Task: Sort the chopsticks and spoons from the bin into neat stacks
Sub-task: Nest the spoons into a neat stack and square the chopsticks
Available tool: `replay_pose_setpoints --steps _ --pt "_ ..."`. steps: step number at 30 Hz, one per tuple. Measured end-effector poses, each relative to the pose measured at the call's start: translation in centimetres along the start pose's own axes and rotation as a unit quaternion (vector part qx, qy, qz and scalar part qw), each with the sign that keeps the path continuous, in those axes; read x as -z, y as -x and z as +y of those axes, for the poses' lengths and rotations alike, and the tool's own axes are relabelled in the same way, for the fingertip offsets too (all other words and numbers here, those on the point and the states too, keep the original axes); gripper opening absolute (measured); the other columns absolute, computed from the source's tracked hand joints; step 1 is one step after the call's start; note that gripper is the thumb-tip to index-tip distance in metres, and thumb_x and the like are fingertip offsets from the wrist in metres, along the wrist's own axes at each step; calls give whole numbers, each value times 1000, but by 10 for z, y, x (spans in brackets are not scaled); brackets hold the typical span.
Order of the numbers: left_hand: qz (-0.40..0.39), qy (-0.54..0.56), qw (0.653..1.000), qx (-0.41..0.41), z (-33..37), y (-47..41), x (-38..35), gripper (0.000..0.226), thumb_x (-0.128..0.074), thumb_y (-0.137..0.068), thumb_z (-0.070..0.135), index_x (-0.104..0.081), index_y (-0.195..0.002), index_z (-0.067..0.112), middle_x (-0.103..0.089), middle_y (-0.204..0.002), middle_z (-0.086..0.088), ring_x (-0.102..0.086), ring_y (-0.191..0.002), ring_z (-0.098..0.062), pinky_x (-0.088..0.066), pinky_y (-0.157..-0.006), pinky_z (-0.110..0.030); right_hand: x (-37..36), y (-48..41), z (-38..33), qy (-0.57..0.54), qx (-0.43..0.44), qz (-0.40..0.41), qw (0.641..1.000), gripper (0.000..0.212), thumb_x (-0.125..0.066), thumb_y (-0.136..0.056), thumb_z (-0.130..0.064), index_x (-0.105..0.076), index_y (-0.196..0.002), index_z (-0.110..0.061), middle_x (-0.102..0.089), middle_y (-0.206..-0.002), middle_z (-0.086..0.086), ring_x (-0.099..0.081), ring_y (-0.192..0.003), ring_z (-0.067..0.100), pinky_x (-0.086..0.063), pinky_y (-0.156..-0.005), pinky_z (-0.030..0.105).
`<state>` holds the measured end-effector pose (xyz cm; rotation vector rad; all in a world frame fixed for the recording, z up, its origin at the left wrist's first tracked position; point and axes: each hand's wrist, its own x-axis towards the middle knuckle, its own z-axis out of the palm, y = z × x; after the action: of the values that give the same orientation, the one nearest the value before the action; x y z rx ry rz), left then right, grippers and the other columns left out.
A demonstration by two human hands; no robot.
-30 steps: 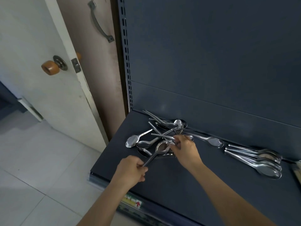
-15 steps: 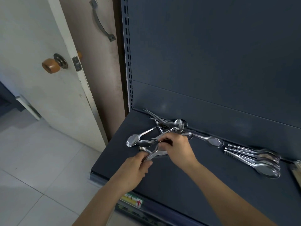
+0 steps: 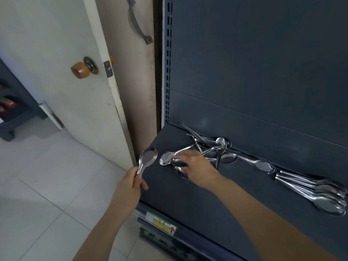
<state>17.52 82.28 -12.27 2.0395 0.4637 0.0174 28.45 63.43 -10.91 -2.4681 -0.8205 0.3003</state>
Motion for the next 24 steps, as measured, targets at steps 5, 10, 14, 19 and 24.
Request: replay_pose_setpoints --steps 5,10,14,19,24 --pt "-1 29 1000 8 -5 7 -2 18 -36 -101 13 -50 -105 24 -62 -69 0 -52 -63 -20 -42 -57 -28 22 -25 -14 185 44 -138 972 68 -45 -79 11 -49 -133 -30 -48 -130 0 -43 -115 23 -41 -96 38" --pt "-30 53 998 28 -12 13 -3 22 -35 -102 17 -52 -115 19 -63 -67 0 -52 -64 -19 -42 -60 -29 17 -38 -18 258 86 -220 937 60 -45 -87 3 -46 -136 -32 -43 -120 5 -43 -110 25 -39 -85 34" --pt "-36 45 998 34 -16 15 -1 24 -34 -102 18 -51 -119 19 -62 -67 3 -51 -60 -11 -41 -60 -24 17 -42 -20 277 106 -257 920 46 -55 -84 0 -55 -125 -22 -42 -126 -3 -44 -111 20 -29 -74 24" --pt "-30 45 998 34 -18 15 1 24 -34 -102 17 -52 -118 20 -62 -67 3 -47 -54 -5 -38 -56 -20 9 -47 -22 198 15 -237 951 22 -49 -90 -8 -59 -109 -5 -56 -84 -1 -55 -72 18 -47 -63 24" --pt "-28 48 998 33 -21 13 -2 24 -35 -102 19 -53 -117 22 -63 -66 2 -46 -53 -7 -38 -53 -23 9 -52 -20 193 1 -222 956 7 -59 -77 -5 -64 -80 -5 -65 -81 12 -62 -78 28 -48 -67 32"
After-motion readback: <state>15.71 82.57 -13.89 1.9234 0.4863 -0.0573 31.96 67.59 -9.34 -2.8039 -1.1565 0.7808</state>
